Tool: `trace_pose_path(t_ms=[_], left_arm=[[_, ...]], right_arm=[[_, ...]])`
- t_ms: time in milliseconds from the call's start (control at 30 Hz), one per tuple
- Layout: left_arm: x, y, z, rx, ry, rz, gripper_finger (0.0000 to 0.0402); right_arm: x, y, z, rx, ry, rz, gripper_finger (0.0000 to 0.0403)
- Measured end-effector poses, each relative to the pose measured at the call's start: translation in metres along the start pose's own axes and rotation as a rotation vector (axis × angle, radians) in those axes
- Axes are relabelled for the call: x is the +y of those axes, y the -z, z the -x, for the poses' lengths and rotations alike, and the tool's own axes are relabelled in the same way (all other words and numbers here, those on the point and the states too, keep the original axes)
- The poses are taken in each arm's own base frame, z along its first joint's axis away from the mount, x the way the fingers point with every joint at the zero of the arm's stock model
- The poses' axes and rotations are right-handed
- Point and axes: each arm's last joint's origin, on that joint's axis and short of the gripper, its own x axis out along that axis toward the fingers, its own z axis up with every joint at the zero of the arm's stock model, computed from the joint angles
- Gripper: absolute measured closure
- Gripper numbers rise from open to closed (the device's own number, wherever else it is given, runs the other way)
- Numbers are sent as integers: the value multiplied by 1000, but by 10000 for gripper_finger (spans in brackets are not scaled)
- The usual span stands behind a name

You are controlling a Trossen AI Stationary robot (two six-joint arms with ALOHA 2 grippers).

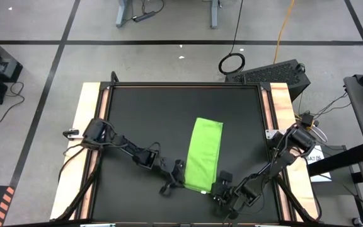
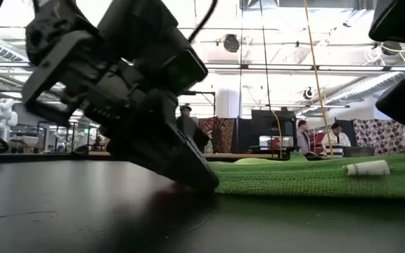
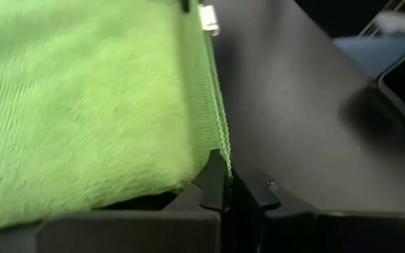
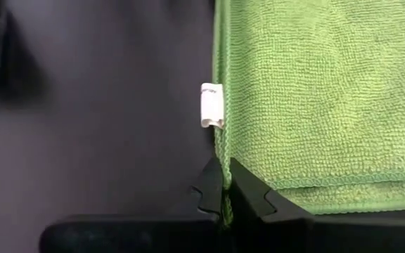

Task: Roll towel
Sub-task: Roll the green towel on the table

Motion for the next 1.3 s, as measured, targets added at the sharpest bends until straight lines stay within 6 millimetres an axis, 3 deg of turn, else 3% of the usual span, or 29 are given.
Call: trace_pose_path(t_ms=[300,667,900,1033,1133,1300], left_arm=[[20,-11,6,-40,40,240,389],[15,-17,1,80,36,392,389],[13,-17,1,88,33,453,389],[13,-17,1,95,21,476,389],[13,-17,1,95,14,486,389],[17,-17,2,86,-1,517,389]], right_arm=[[0,-2,3,62,-41,-118,396],[1,-1,4,69,-45,-131,349],[3,6,9,22,-11,-32,270],[1,13,22,-1,48,15,233],[4,20,35,-60,73,87,217],[20,35,47,-193,44,373,215]])
